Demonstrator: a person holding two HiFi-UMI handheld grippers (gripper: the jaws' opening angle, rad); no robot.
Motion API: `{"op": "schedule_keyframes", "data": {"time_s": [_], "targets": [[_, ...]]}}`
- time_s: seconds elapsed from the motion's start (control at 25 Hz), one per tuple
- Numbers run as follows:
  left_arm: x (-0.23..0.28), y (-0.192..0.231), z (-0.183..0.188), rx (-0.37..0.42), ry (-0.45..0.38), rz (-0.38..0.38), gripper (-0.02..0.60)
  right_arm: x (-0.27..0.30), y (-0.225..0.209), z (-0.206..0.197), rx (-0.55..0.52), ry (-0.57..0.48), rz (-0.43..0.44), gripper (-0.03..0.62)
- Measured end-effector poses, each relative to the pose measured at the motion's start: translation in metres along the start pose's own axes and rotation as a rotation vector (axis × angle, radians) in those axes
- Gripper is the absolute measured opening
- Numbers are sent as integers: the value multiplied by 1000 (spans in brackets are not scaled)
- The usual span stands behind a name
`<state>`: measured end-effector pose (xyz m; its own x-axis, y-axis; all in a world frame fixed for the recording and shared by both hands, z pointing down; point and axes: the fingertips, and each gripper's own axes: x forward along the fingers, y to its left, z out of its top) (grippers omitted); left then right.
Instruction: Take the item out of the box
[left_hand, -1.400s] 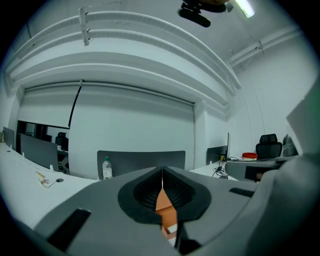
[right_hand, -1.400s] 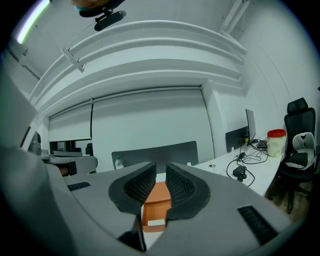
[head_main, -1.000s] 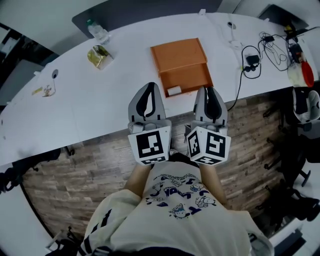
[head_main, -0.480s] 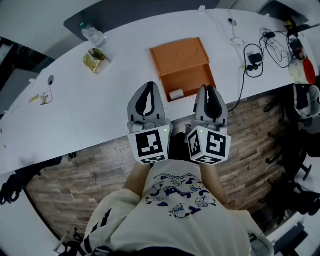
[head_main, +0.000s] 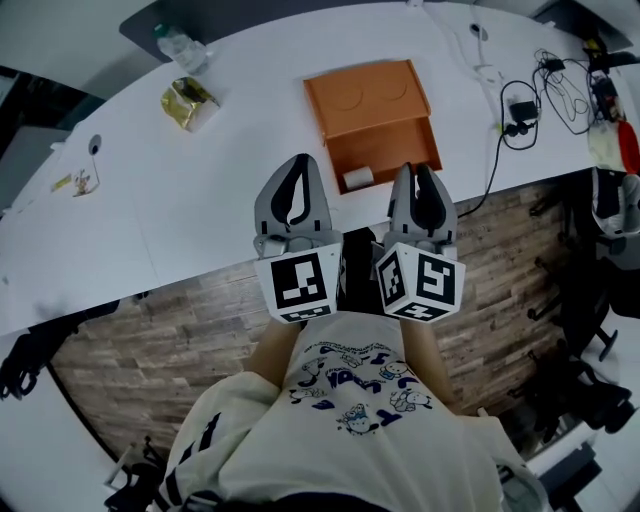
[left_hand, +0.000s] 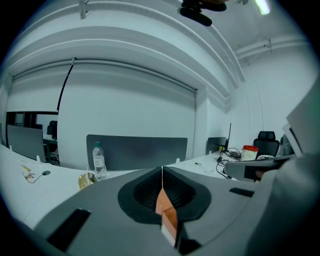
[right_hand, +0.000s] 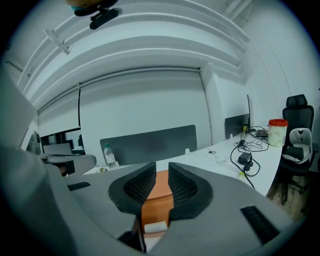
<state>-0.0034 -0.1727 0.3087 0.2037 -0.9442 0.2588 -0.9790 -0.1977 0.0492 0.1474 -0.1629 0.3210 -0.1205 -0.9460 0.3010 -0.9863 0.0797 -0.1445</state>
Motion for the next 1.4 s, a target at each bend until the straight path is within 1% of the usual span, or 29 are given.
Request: {"op": "schedule_keyframes", "data": {"time_s": [0.24,0.44,0.72,1.0,1.4], "targets": [[6,9,-7,-19,18,33,18,16,6,-11,2,45,33,74],[17,17,-15,-34,46,60,18,35,15,-22,-5,105,70,74],[36,19,-29,-24,100,70,18,58,15,-40,-32,194,114,81],[50,30,-46,-44,152,106,18,69,11,-72,-79,307,152,92],[63,39,-69,-86,209,145,18,77,14,-112,-109,457,194,131]]}}
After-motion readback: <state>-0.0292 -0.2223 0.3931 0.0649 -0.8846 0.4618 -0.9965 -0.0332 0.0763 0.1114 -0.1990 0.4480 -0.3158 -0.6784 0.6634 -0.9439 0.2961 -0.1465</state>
